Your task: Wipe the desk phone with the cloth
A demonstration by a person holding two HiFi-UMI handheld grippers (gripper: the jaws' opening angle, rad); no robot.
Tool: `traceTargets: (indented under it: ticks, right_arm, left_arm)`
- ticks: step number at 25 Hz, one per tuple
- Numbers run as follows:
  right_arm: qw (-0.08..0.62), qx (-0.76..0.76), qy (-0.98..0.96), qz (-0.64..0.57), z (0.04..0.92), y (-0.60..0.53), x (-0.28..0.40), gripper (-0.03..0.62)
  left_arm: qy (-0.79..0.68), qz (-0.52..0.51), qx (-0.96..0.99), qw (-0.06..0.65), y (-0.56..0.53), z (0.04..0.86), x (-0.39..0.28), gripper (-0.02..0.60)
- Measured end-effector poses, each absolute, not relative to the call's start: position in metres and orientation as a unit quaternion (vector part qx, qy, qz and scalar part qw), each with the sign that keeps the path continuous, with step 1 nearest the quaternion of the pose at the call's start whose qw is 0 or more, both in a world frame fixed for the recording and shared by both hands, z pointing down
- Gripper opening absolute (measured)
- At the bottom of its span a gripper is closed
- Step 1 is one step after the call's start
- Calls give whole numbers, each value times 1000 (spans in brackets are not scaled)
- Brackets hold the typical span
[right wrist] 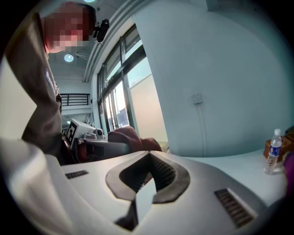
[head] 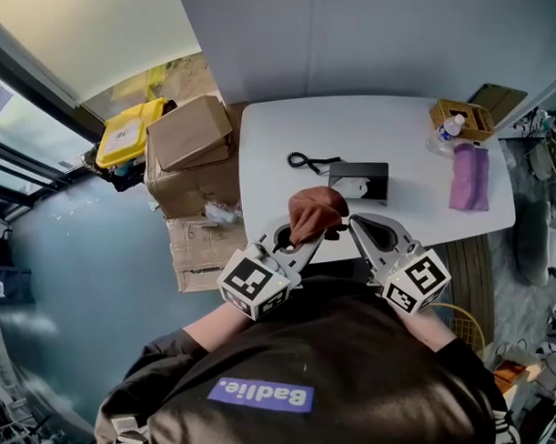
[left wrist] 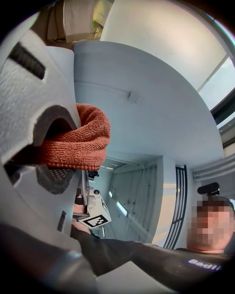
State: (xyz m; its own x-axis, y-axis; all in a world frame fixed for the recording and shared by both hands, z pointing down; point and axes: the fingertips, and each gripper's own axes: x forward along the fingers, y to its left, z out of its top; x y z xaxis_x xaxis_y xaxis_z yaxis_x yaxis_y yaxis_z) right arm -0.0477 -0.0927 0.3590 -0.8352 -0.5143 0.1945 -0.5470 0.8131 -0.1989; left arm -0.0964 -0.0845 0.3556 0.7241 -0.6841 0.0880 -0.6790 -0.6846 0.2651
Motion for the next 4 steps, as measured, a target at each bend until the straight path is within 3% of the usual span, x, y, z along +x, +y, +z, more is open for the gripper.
traceTargets:
  ticks: [4]
  right_arm:
    - [66,279,-950,125,362,-93,-48,26]
  left_arm:
    - [-365,-1,920,141,-84,362,-94,44]
